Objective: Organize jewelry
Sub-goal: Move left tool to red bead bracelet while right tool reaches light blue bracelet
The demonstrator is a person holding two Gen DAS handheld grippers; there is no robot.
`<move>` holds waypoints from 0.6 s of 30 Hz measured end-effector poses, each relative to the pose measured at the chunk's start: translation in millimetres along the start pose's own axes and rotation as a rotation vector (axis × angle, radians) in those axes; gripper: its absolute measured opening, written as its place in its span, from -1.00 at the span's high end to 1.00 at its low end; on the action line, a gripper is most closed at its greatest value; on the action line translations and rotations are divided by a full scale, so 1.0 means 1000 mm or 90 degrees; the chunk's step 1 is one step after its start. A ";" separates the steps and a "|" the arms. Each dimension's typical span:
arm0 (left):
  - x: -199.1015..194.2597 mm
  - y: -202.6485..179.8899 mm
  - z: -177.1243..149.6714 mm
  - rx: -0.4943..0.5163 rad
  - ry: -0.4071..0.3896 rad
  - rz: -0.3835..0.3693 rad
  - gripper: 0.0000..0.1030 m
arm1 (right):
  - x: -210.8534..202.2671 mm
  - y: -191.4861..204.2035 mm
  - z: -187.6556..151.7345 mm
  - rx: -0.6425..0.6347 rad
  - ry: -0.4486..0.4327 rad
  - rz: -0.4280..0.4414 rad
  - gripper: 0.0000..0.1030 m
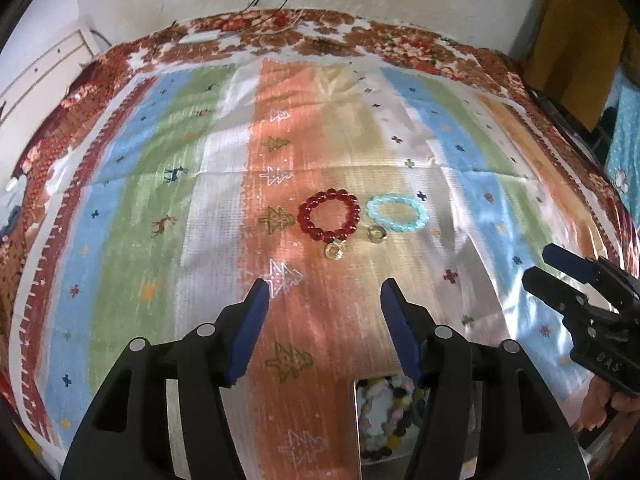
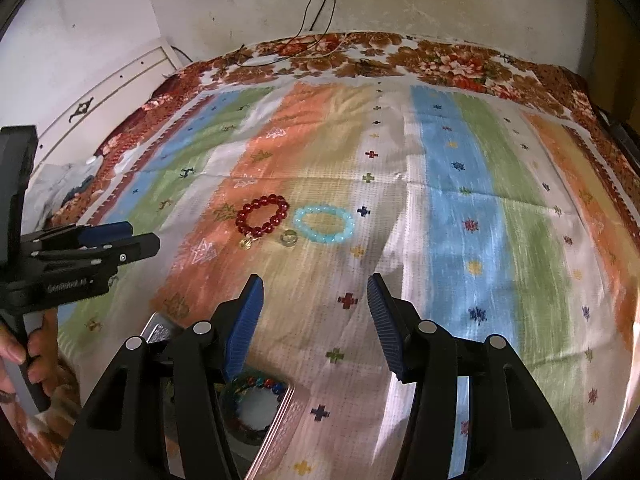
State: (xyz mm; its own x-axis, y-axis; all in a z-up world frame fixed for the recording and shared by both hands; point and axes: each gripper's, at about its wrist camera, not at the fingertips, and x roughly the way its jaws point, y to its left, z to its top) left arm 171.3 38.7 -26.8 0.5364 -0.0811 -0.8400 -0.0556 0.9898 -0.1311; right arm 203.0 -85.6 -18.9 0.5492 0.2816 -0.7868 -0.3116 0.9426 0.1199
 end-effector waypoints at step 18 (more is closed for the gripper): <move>0.028 0.008 0.028 -0.025 0.006 0.012 -0.13 | 0.035 -0.017 0.029 0.014 0.014 -0.034 -0.07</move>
State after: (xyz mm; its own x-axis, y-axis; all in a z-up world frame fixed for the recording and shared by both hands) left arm 208.8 48.0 -36.6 0.5268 -0.0631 -0.8477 -0.0991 0.9859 -0.1350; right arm 250.3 -86.2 -30.5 0.5477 0.2278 -0.8051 -0.2652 0.9599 0.0912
